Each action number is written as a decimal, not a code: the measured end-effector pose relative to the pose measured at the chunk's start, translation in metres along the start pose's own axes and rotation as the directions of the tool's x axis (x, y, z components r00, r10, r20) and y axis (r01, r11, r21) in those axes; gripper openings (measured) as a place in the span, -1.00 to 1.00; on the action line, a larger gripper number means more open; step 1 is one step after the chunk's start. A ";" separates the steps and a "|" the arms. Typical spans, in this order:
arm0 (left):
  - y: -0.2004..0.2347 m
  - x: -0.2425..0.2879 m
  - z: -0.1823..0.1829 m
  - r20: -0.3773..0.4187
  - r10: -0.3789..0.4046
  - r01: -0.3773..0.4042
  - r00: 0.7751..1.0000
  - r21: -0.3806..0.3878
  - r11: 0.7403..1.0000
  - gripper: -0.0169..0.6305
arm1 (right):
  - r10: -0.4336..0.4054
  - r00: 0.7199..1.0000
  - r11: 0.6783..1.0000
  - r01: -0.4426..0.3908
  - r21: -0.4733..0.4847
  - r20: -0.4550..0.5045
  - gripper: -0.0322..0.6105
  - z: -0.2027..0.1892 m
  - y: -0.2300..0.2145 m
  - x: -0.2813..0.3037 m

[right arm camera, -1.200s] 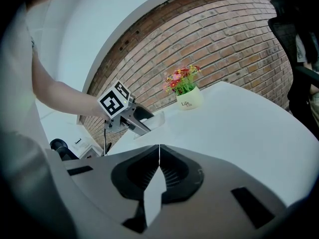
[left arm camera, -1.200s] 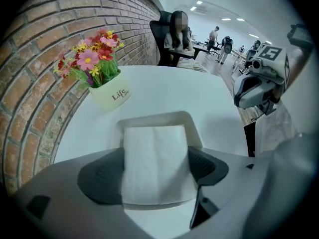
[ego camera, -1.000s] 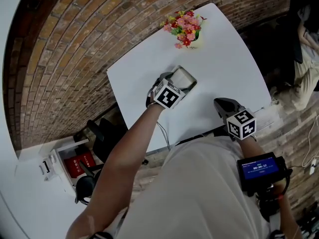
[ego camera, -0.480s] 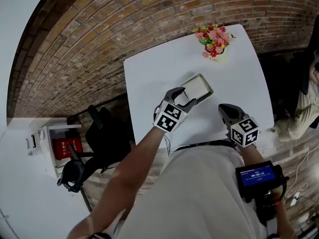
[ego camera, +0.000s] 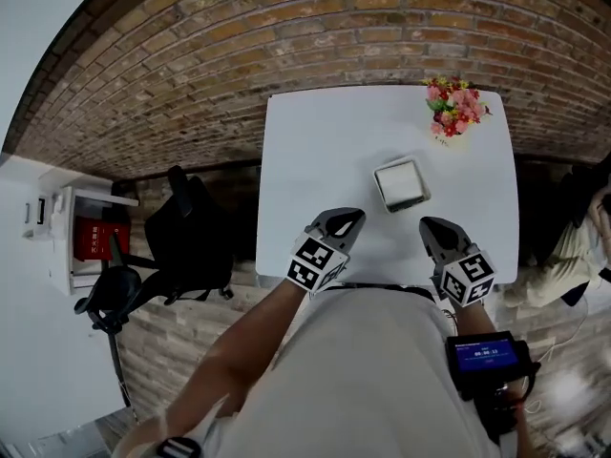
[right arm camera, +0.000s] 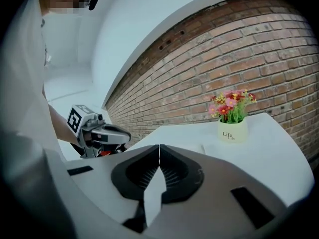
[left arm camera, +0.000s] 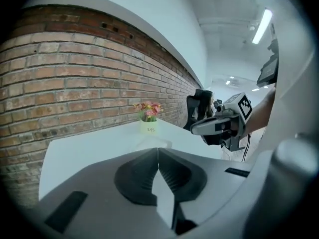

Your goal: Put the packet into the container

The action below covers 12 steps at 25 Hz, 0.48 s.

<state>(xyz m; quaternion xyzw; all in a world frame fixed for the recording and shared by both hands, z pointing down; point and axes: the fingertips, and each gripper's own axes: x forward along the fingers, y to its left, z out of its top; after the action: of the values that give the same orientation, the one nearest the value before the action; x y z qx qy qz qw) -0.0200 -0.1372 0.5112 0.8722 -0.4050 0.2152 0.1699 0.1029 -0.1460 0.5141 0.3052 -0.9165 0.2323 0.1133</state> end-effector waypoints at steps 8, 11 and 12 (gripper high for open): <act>0.007 -0.038 -0.024 0.058 0.021 -0.017 0.998 -0.064 0.998 -0.91 | 0.037 0.999 0.999 -0.037 -0.040 -0.009 -0.87 -0.007 0.040 0.006; 0.007 -0.039 -0.027 0.058 0.023 -0.018 0.998 -0.084 0.996 -0.91 | 0.040 0.999 0.999 -0.040 -0.037 -0.020 -0.87 -0.011 0.044 0.006; 0.007 -0.039 -0.027 0.060 0.020 -0.015 0.998 -0.088 0.996 -0.91 | 0.038 0.999 0.999 -0.039 -0.037 -0.022 -0.87 -0.012 0.045 0.006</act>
<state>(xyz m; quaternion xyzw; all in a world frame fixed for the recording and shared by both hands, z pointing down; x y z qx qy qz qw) -0.0544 -0.1035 0.5153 0.8665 -0.4266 0.1721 0.1938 0.0714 -0.1117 0.5104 0.2827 -0.9252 0.2206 0.1242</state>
